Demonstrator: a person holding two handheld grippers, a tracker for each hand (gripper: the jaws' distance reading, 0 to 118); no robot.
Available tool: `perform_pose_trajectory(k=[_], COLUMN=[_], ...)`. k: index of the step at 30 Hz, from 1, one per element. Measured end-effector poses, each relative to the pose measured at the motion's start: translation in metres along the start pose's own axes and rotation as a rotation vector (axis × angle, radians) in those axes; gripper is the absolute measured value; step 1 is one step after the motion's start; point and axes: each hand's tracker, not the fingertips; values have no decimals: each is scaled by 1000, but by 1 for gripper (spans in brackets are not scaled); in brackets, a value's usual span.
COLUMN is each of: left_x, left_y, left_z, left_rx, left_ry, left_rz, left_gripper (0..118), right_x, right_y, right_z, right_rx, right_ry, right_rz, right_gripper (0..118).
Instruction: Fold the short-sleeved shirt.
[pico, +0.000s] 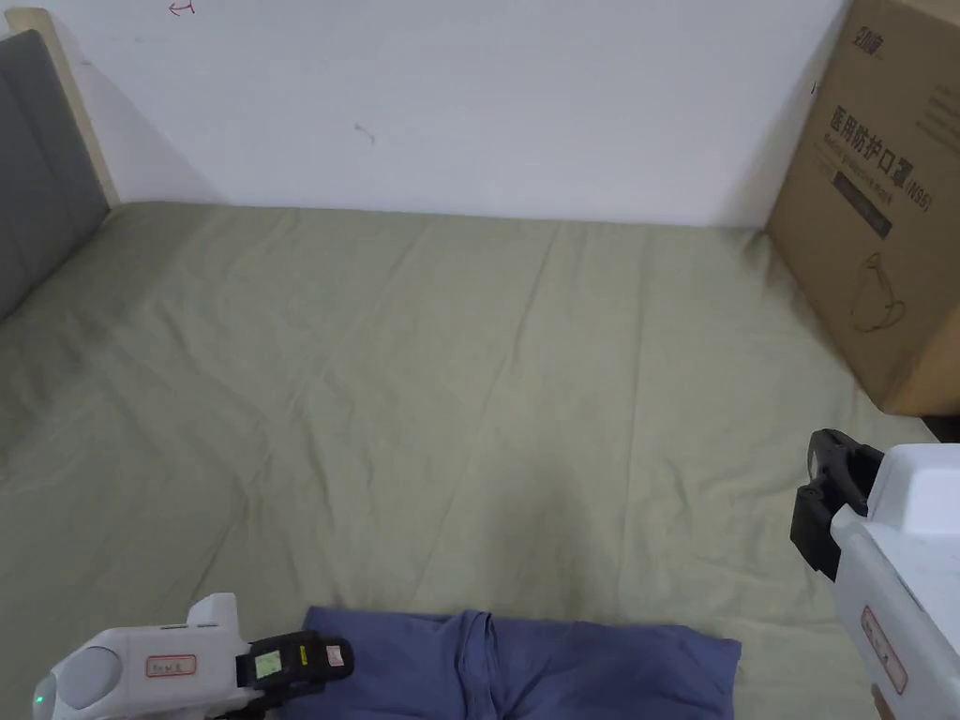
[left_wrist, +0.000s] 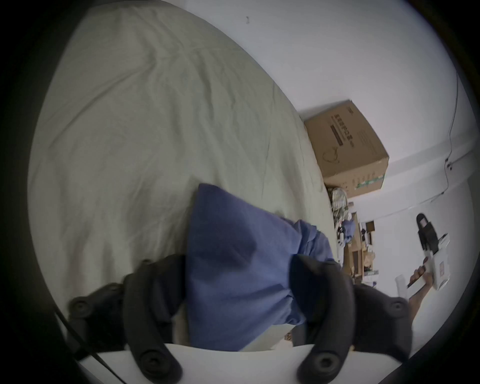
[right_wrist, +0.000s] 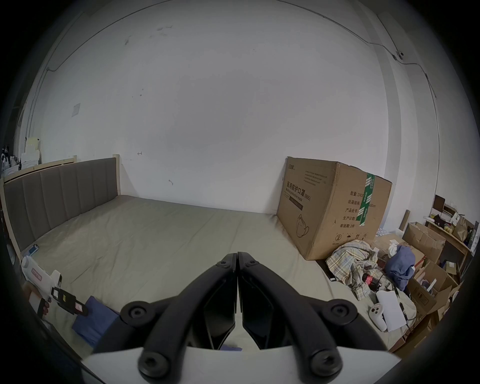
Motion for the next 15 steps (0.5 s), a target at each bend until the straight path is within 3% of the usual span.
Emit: perform_pose_trajectory(k=[3, 5, 6, 9, 15], left_x=[6, 1, 1, 12, 50], left_y=[-6, -6, -6, -13, -20], left_z=[-9, -8, -8, -4, 15], left_rx=[-17, -5, -8, 22, 55], left_ry=[54, 61, 65, 111, 172], left_rz=[-1, -13, -22, -64, -157], left_gripper=[54, 25, 19, 11, 7], right_x=[1, 2, 3, 3, 4], right_y=[-1, -1, -1, -1, 5], right_z=[-1, -1, -1, 0, 6], right_rx=[-6, -8, -8, -7, 16], right_ry=[-6, -8, -8, -7, -1], right_rz=[2, 5, 5, 1, -5], right_gripper=[0, 0, 0, 0, 0])
